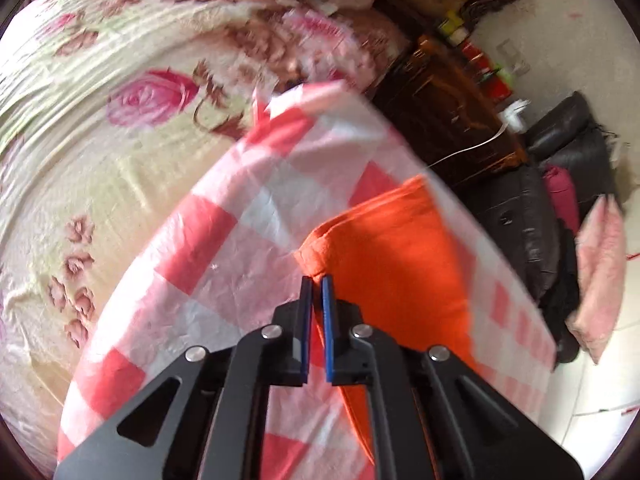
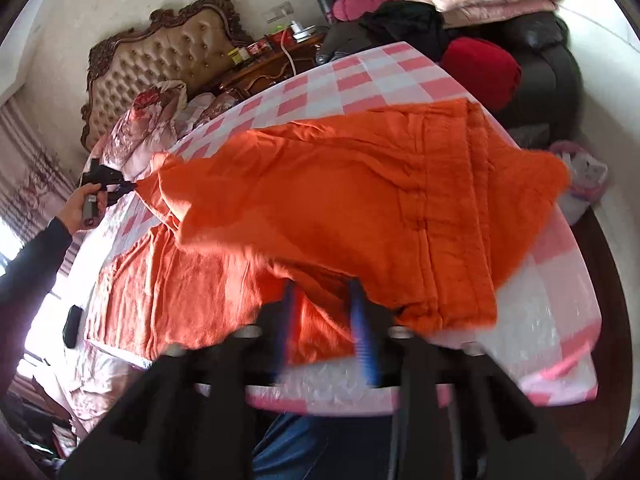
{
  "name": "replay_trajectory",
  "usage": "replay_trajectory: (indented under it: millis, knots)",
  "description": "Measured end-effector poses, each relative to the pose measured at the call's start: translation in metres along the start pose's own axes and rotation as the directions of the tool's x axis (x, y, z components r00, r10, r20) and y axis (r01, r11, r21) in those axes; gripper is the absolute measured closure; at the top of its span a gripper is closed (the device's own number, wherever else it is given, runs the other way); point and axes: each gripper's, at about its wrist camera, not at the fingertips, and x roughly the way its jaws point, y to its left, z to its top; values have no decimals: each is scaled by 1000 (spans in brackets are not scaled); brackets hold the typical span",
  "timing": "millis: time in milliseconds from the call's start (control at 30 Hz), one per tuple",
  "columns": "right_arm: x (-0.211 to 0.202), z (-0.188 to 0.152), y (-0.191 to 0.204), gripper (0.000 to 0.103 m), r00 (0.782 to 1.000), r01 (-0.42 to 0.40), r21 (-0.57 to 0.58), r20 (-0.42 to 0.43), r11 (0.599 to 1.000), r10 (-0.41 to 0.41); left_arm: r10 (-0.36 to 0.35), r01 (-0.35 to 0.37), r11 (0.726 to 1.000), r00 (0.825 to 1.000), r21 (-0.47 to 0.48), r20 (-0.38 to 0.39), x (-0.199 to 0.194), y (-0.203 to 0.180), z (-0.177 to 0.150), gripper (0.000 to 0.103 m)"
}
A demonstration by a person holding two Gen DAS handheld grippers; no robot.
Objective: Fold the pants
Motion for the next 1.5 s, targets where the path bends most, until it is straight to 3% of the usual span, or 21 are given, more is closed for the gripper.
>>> replay_trajectory:
  millis: [33,67,200,333,400,500,600,667,767,967,1100,1200,1267,1333,1433,1500]
  knots:
    - [-5,-4,0,25,1000,-10,10,10,1000,10,-10,9,1000,1000,15,13,-11,-2,0,98]
    - [-12,-8,0,12,1000,0,18,27,1000,0,-25,24,999,999,32,27,-28,-3,0,98]
    - [-24,-21,-16,12,1000,-3,138,4,990,3,-63,58,994,996,89,60,-78,-10,-7,98]
    - [-19,-28,-54,17,999,-37,374,-15,927,45,-97,85,987,991,133,87,-122,-11,-18,98]
    - [-16,-22,-62,22,998,-53,424,1,904,58,-101,85,984,990,157,98,-138,-12,-25,98]
    - [-11,-7,-64,31,999,-48,419,8,907,49,-113,92,980,987,175,113,-156,-8,-35,98]
    - [-4,1,-64,46,1000,-13,409,-18,912,23,-120,96,977,986,192,118,-172,-2,-46,98]
    - [-2,5,-62,70,999,34,391,-32,920,-23,-122,97,975,986,198,118,-179,3,-53,98]
    - [-5,9,-56,83,998,57,372,-12,927,-56,-122,97,976,986,196,117,-184,12,-56,98]
    - [-30,40,-51,84,998,14,333,60,943,-36,-129,115,984,986,139,101,-187,34,-52,98]
    - [-32,106,-62,85,995,-88,377,81,922,62,-161,159,986,985,40,61,-185,47,-31,98]
    - [-23,159,-75,85,995,-85,400,75,913,59,-164,165,986,986,-28,42,-184,51,-14,98]
    - [-12,199,-88,85,993,-114,446,58,888,98,-156,158,985,987,-65,37,-187,53,-6,98]
    - [-14,228,-85,85,992,-120,427,73,896,98,-163,166,984,985,-71,51,-197,52,-4,98]
    - [-35,244,-66,85,991,-91,328,127,940,52,-196,198,980,974,-15,110,-232,49,-29,98]
    - [-48,222,-58,85,988,-104,269,135,957,70,-225,220,974,964,47,145,-257,59,-68,98]
